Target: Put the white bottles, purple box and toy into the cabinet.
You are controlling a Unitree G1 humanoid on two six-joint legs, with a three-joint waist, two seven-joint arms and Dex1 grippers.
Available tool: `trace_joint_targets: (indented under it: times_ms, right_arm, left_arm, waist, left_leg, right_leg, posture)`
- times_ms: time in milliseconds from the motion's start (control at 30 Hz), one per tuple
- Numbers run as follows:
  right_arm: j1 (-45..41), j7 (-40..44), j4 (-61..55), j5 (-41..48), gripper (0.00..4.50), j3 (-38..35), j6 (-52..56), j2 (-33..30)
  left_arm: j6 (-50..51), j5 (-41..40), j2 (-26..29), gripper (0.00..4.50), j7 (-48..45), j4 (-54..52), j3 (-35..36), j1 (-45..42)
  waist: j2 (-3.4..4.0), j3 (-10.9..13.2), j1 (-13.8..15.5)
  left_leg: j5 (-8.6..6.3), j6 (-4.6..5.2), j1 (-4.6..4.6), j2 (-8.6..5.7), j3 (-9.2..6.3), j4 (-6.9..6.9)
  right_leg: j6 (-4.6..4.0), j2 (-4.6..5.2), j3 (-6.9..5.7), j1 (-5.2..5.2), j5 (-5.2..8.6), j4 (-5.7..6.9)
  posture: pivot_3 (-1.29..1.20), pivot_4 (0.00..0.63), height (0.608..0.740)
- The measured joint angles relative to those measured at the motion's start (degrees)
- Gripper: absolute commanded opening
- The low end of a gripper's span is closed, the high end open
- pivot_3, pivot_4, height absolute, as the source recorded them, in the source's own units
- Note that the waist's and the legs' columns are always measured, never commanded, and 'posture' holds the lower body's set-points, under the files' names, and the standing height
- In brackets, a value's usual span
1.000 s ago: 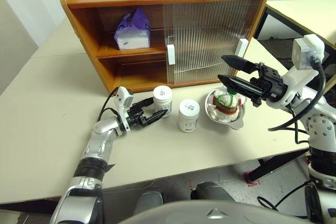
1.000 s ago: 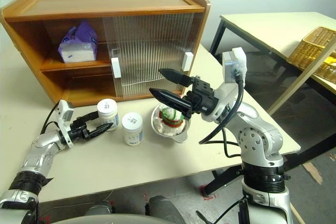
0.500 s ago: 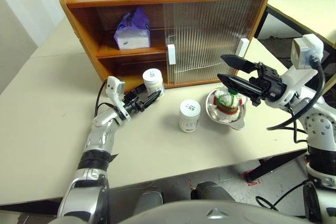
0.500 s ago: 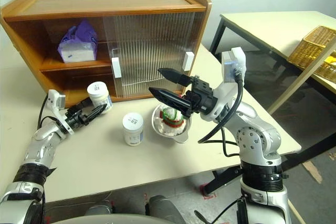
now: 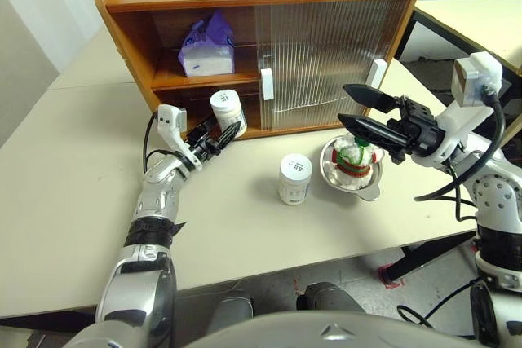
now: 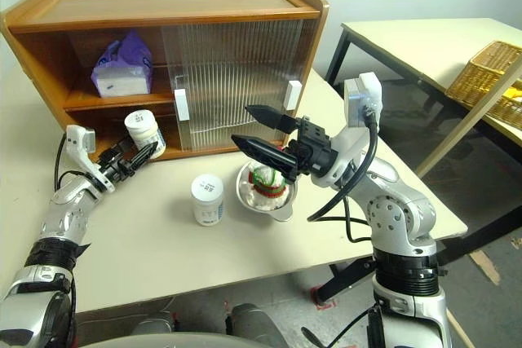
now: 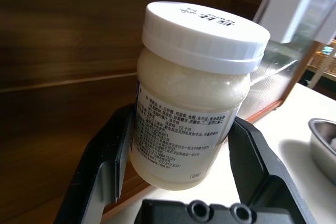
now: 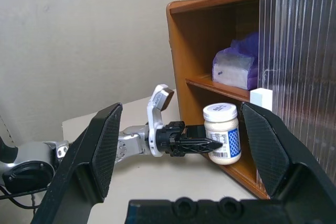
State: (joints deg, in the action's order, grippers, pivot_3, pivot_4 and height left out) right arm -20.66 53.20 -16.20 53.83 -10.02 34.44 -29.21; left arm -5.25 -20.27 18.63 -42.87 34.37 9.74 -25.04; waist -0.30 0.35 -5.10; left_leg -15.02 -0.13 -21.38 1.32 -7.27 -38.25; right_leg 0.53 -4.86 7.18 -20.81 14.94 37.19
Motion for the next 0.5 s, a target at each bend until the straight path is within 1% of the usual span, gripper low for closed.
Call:
trace_joint_targets:
  times_ms: [333, 500]
  right_arm:
    - [0.0, -0.1, 0.0, 0.0, 4.50, 0.0, -0.2, 0.2]
    - [0.0, -0.1, -0.1, 0.0, 4.50, 0.0, -0.2, 0.2]
  left_arm:
    - [-1.8, 3.7, -0.4, 3.06, 7.6, 6.6, 0.1, -4.4]
    - [-2.1, 5.3, -2.0, 3.06, 11.5, 9.7, 0.1, -6.9]
  waist:
    - [-0.01, 0.0, 0.0]
    - [-0.04, 0.0, 0.0]
  left_leg:
    - [0.00, 0.00, -0.01, -0.04, 0.01, -0.14]
    - [0.00, 0.00, -0.01, -0.07, 0.02, -0.23]
  right_leg:
    - [0.11, 0.00, 0.00, 0.06, -0.07, -0.01]
    - [0.12, 0.01, 0.00, 0.11, -0.07, -0.01]
  posture:
    - [-0.15, 0.000, 0.740]
    - [-0.15, 0.000, 0.740]
